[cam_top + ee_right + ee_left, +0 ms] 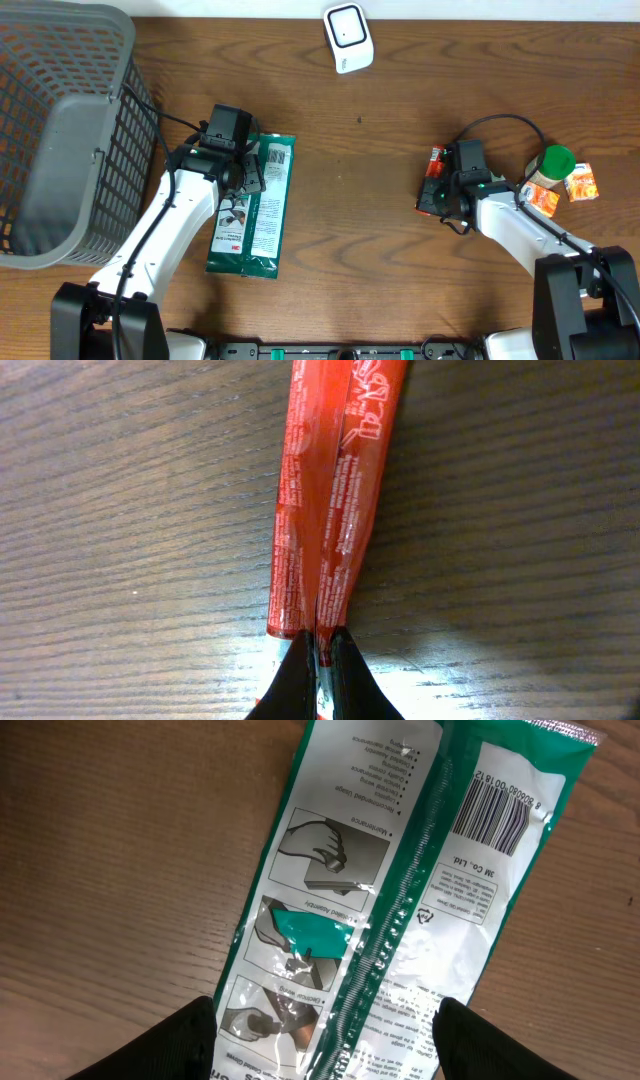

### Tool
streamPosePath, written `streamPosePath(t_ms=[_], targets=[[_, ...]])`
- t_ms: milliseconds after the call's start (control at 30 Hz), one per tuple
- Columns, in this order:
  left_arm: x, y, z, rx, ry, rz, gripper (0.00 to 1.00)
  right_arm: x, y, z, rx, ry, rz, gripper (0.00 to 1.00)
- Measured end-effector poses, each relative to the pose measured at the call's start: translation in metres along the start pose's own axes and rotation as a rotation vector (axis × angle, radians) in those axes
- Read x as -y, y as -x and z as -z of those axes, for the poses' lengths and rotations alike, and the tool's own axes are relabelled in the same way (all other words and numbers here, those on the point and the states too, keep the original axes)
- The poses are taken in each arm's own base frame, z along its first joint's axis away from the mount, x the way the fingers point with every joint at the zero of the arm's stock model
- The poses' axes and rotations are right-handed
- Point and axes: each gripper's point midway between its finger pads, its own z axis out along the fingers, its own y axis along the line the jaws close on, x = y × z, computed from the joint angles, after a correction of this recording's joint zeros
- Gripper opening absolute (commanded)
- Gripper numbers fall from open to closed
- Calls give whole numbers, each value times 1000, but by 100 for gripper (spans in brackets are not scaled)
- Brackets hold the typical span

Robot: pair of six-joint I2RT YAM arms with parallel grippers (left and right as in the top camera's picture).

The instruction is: Scan the item barcode

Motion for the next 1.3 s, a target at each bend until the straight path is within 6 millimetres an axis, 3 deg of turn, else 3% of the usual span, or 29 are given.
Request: streamPosePath(t_ms=[200,333,433,567,733,767,867,900,933,1033,1300], targets=[[0,0,0,0,0,0,71,-10,-4,1,7,-36,129,1],[0,0,0,0,0,0,71,-4,-12,18,-83,-149,269,1],[0,0,0,0,0,0,71,-4,2,38,-77,-247,355,1],[0,0,0,1,0,0,71,-23,30,59,29,-358,511,1],[0,0,0,0,0,0,71,-45,35,75,150,-532,720,2],[0,0,0,0,0,0,71,-50,37,78,186,-583,760,5],[0,0,0,0,0,0,71,-62,40,81,250,-641,817,29],[0,0,0,0,0,0,71,-65,40,79,255,-632,821,44],[0,0,0,0,0,0,71,-67,39,76,247,-613,820,50],[0,0,0,0,0,0,71,-63,35,64,172,-508,784,45],[0,0,0,0,0,0,71,-23,20,45,-75,-262,569,41]])
